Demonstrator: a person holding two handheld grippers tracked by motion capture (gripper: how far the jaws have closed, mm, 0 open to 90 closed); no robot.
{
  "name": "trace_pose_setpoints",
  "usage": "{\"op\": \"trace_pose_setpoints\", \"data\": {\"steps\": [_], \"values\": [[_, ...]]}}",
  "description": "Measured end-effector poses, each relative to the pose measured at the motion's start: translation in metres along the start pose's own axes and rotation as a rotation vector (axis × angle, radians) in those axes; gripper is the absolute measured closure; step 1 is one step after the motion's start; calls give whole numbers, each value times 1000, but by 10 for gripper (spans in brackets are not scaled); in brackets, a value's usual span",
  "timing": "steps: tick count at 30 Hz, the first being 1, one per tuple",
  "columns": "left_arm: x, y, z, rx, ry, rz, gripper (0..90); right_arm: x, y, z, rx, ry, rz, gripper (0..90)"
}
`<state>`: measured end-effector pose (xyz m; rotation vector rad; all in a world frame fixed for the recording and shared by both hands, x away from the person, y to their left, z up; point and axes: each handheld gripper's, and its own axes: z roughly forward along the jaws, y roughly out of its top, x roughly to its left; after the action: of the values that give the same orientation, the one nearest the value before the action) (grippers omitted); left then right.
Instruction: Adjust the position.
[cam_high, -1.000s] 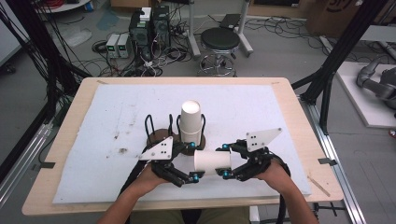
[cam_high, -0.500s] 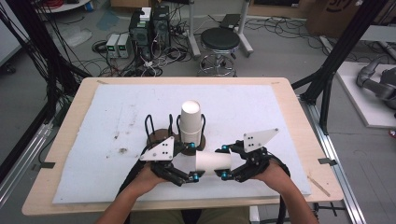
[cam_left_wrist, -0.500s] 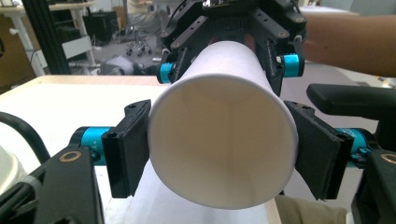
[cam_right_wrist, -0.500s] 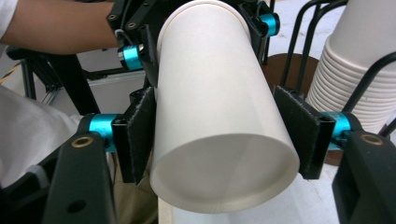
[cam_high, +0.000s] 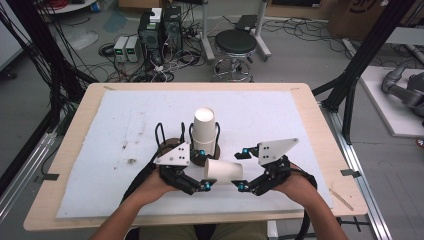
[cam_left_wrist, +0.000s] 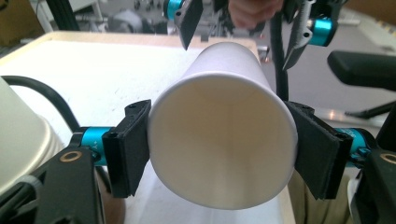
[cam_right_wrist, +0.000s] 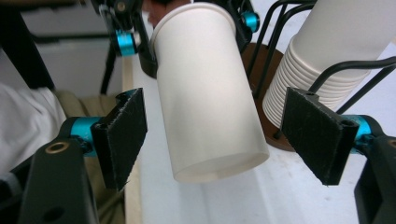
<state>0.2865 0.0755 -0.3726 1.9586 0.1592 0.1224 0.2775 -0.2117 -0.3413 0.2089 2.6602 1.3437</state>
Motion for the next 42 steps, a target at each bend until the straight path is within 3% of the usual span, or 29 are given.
{"op": "trace_pose_setpoints", "data": {"steps": [10, 19, 27, 42], "values": [[0, 14, 3, 109, 1, 38, 277, 5, 22, 21, 188, -21, -159, 250], [-1, 18, 6, 155, 6, 50, 278, 8, 31, 37, 298, -29, -231, 257], [-2, 18, 9, 192, 9, 60, 278, 10, 29, 46, 363, -22, -247, 270], [-8, 20, 16, 205, 35, 75, 281, 10, 23, 50, 364, -28, -199, 344]]}}
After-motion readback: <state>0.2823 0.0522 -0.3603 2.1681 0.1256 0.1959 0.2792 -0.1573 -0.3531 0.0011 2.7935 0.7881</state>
